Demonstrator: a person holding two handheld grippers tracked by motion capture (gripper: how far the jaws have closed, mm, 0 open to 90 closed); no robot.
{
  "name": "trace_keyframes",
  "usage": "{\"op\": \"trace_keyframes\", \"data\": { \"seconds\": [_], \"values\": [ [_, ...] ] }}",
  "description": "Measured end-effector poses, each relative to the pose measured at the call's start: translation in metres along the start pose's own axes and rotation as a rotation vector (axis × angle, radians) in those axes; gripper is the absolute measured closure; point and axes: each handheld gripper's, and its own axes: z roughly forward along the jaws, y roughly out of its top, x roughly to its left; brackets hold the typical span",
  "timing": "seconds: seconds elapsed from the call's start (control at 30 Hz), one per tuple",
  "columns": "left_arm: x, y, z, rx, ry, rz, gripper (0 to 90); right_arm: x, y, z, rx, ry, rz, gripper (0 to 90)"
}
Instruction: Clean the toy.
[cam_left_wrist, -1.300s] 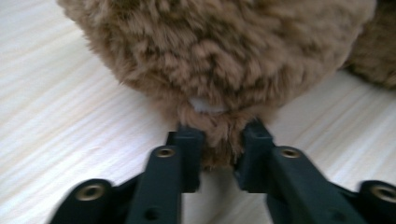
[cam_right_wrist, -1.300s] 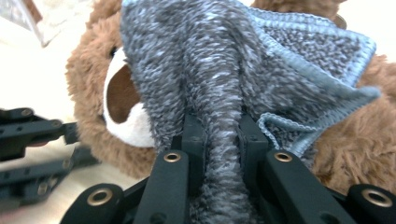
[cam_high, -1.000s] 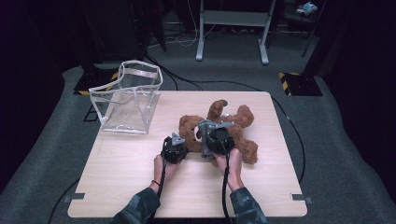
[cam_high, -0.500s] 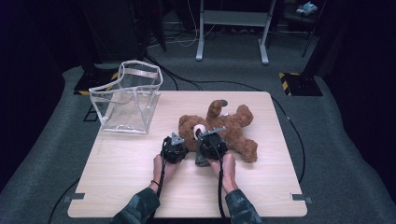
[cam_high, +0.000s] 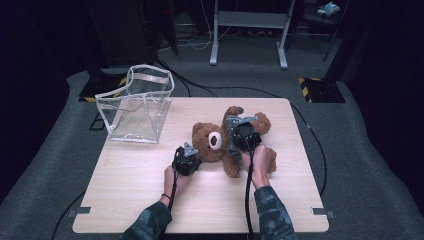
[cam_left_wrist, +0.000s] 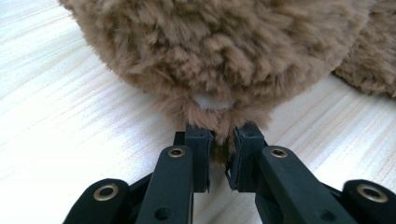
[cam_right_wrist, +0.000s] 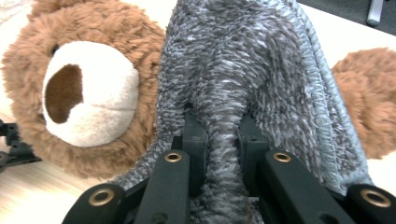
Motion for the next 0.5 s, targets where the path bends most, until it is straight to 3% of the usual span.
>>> {"op": "trace_keyframes", "data": {
  "seconds": [0.1, 0.17, 0.23, 0.3, 0.33, 0.4, 0.5],
  "values": [
    [0.001, 0.0, 0.0, -0.002, 0.0, 0.002, 80.1, 0.0, 0.004, -0.007, -0.033, -0.028, -0.016, 78.1],
    [0.0, 0.0, 0.0, 0.001, -0.003, 0.0, 80.1, 0.001, 0.01, -0.009, -0.06, 0.039, -0.002, 78.0],
    [0.001, 0.0, 0.0, -0.001, -0.002, 0.001, 80.1, 0.006, 0.014, -0.003, -0.031, 0.059, -0.025, 78.0],
    [0.001, 0.0, 0.0, -0.001, -0.004, 0.002, 80.1, 0.007, 0.014, 0.005, -0.01, 0.009, -0.065, 78.4],
    [0.001, 0.0, 0.0, -0.001, -0.006, 0.005, 80.2, 0.007, 0.013, 0.006, 0.002, -0.005, -0.062, 78.6],
    [0.001, 0.0, 0.0, -0.003, -0.011, 0.009, 80.1, -0.009, 0.01, 0.007, -0.002, -0.006, -0.028, 78.9],
    [0.002, 0.0, 0.0, 0.0, -0.013, 0.01, 80.2, -0.025, 0.005, 0.002, -0.003, -0.053, 0.003, 79.1]
  ]
}}
